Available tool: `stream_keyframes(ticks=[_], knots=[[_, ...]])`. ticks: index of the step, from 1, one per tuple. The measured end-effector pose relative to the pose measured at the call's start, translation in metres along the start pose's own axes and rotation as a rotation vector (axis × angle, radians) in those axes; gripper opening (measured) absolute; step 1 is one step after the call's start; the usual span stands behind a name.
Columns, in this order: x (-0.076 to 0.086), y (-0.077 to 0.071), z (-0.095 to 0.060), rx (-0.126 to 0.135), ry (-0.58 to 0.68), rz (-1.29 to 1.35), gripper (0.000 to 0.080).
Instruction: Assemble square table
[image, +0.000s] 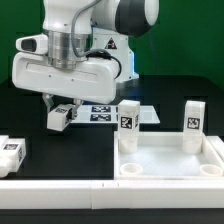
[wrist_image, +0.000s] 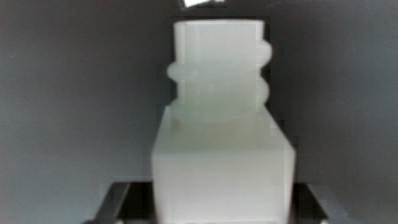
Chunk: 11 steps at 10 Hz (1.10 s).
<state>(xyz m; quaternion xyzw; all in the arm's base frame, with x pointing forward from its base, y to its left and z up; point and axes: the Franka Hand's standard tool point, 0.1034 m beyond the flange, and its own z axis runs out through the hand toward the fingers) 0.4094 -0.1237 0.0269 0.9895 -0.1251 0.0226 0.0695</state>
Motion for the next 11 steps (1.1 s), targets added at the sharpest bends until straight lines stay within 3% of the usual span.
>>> stream_keyframes(ticks=[2,3,6,7,8,9,10,11], knots=[[-0.014,-0.007,0.011,-0.072,0.082,-0.071,0.0282],[-0.013,-0.011,0.012,-0.092,0.110,-0.095,0.0282],[-0.012,-0.010,0.012,-0.094,0.112,-0.094,0.0282],[-0.012,-0.011,0.013,-0.089,0.103,-0.092,0.0472],[-0.014,-0.019,0.012,-0.031,0.006,-0.071,0.0472],[-0.001,-0.019,0.003,0.007,-0.019,-0.044,0.0614],[0.006,-0.018,-0.003,0.042,-0.058,-0.019,0.0639],[0.008,-0.020,-0.008,0.090,-0.184,0.016,0.0639]])
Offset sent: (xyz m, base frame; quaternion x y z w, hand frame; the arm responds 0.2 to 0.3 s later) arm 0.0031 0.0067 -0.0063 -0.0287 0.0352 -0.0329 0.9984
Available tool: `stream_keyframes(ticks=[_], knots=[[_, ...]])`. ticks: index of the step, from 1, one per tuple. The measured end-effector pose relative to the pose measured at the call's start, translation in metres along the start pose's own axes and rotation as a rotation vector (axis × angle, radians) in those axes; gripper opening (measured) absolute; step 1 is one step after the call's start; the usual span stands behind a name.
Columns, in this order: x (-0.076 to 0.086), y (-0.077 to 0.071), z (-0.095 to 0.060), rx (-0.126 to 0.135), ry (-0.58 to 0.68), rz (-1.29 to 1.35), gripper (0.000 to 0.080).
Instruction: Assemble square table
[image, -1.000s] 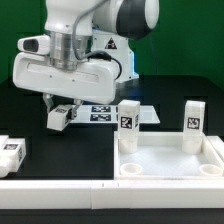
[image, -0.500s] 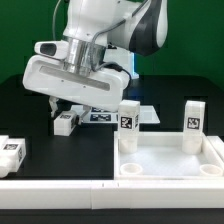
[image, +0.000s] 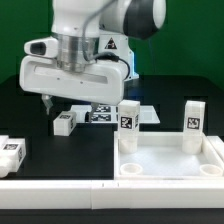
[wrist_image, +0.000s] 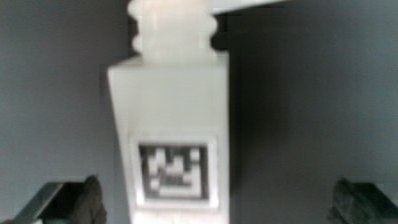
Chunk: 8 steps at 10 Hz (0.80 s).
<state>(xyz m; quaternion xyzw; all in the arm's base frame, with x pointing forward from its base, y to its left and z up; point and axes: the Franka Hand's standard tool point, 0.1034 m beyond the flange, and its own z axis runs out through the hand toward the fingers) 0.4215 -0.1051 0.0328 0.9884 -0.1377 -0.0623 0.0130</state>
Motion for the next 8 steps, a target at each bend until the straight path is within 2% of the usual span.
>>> stream_keyframes(ticks=[1,2,3,5,6,7,8], knots=[[0.012,0.003,-0.012,0.027,-0.093,0.016,0.0648],[0.020,0.005,-0.014,0.024,-0.151,0.022,0.0648],[0.018,0.004,-0.013,0.017,-0.226,0.026,0.0648],[0.013,0.006,-0.011,0.039,-0.362,0.041,0.0648],[0.013,0.012,-0.010,0.050,-0.462,0.053,0.0648],[0.021,0.014,-0.010,0.048,-0.526,0.036,0.0648],[0.024,0.015,-0.011,0.064,-0.563,-0.010,0.0648]])
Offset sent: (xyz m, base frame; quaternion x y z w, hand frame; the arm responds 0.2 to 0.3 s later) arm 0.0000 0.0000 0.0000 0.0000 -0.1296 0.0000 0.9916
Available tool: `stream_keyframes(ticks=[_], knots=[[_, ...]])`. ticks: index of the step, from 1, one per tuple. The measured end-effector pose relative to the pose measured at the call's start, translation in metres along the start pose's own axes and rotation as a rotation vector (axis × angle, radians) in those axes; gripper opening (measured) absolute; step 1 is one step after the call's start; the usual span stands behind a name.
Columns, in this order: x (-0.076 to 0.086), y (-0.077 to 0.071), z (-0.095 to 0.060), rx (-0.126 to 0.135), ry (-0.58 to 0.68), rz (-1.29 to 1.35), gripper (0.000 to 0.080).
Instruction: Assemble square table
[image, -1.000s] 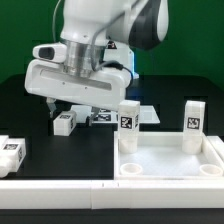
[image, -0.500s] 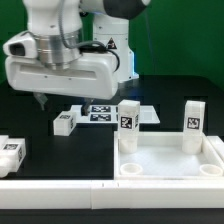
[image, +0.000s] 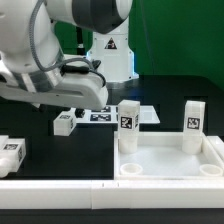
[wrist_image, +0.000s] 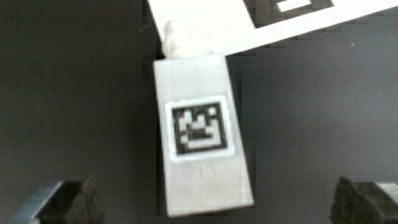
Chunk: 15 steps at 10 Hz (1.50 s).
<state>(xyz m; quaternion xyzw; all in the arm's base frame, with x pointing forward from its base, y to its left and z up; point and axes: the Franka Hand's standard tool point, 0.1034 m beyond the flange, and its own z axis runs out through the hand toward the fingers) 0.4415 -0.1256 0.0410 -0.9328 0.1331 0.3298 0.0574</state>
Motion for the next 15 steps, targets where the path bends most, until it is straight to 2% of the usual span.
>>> stream_keyframes(ticks=[1,3,4,5,6,8,10,11,13,15], knots=[[-0.001,0.001,0.000,0.013,-0.055,-0.029,0.0648],[-0.007,0.003,0.004,0.016,-0.153,-0.013,0.0648],[-0.003,0.004,0.005,0.011,-0.150,-0.016,0.0648],[0.000,-0.002,0.008,0.004,-0.132,-0.030,0.0648],[-0.001,-0.001,0.015,0.006,-0.140,0.012,0.0648],[0.000,0.013,0.025,0.023,-0.159,0.082,0.0648],[-0.001,0.013,0.035,0.024,-0.177,0.136,0.0648],[-0.001,0.013,0.036,0.024,-0.182,0.150,0.0648],[0.001,0.010,0.027,0.018,-0.168,0.147,0.0648],[0.001,0.011,0.027,0.018,-0.166,0.152,0.0648]])
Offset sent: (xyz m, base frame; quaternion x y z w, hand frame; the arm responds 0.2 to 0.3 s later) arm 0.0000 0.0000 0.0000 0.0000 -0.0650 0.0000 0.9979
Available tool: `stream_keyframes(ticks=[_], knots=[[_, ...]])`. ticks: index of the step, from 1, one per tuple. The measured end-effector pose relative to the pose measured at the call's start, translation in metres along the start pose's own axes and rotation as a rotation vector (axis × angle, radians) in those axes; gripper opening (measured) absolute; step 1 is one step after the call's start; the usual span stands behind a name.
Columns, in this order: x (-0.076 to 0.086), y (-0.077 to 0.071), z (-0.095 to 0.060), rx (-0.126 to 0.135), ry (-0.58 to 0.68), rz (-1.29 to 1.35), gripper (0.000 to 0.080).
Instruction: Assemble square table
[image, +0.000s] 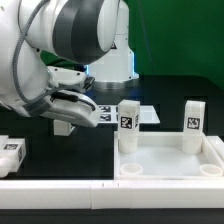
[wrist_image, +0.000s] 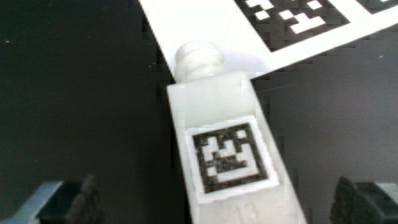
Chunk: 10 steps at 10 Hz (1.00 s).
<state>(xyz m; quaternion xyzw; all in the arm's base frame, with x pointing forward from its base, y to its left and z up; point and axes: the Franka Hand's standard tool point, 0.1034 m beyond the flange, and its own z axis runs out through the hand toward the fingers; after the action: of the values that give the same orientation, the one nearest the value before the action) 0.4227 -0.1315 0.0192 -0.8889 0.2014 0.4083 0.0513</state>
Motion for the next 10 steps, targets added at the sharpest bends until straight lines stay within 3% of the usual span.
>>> stream_keyframes(ticks=[2,5,6,7,10], knots=[[0.000,0.000,0.000,0.000,-0.001,-0.001,0.0648],[-0.012,-0.025,-0.003,-0.022,-0.036,-0.138,0.0648],[-0.020,-0.019,0.003,-0.011,-0.128,-0.110,0.0648],[-0.011,-0.015,0.003,-0.013,-0.131,-0.099,0.0648],[-0.010,-0.013,0.003,-0.008,-0.135,-0.094,0.0648]])
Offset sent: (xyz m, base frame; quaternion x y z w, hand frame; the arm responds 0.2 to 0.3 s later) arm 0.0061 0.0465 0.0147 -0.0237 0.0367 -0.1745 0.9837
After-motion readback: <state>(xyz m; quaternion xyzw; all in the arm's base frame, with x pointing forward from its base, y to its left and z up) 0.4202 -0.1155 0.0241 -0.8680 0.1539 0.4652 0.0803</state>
